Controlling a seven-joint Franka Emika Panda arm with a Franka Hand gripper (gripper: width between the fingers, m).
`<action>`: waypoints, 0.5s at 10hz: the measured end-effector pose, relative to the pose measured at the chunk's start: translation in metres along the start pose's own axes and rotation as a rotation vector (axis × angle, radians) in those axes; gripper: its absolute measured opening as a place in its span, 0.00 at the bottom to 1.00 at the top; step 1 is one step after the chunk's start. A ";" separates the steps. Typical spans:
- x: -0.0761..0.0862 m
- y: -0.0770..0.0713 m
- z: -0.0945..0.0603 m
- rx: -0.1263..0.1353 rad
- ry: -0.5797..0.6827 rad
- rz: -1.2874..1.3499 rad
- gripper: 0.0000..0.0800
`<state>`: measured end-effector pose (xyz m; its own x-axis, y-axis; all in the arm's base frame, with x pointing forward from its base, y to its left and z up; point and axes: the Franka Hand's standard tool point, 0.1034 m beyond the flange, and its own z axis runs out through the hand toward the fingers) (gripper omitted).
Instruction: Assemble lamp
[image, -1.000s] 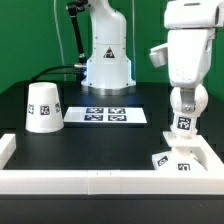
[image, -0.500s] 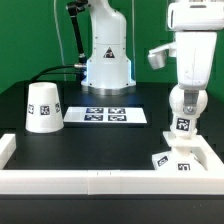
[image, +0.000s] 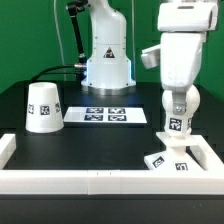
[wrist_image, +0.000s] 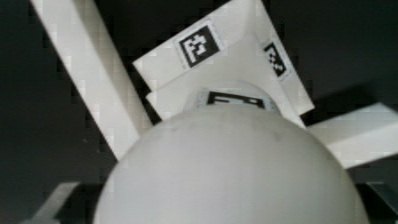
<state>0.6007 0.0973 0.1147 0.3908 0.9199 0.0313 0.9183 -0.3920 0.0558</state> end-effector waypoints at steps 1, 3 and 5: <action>0.000 0.000 0.000 0.000 0.000 0.122 0.72; 0.000 0.000 0.000 0.000 0.000 0.340 0.72; 0.002 0.000 0.000 -0.004 0.007 0.516 0.72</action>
Offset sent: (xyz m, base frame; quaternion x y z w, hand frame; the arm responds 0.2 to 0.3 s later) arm -0.0009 0.0025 -0.0040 0.0077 0.0147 0.2560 0.9665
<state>0.6015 0.0990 0.1145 0.7926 0.6065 0.0626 0.6055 -0.7950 0.0354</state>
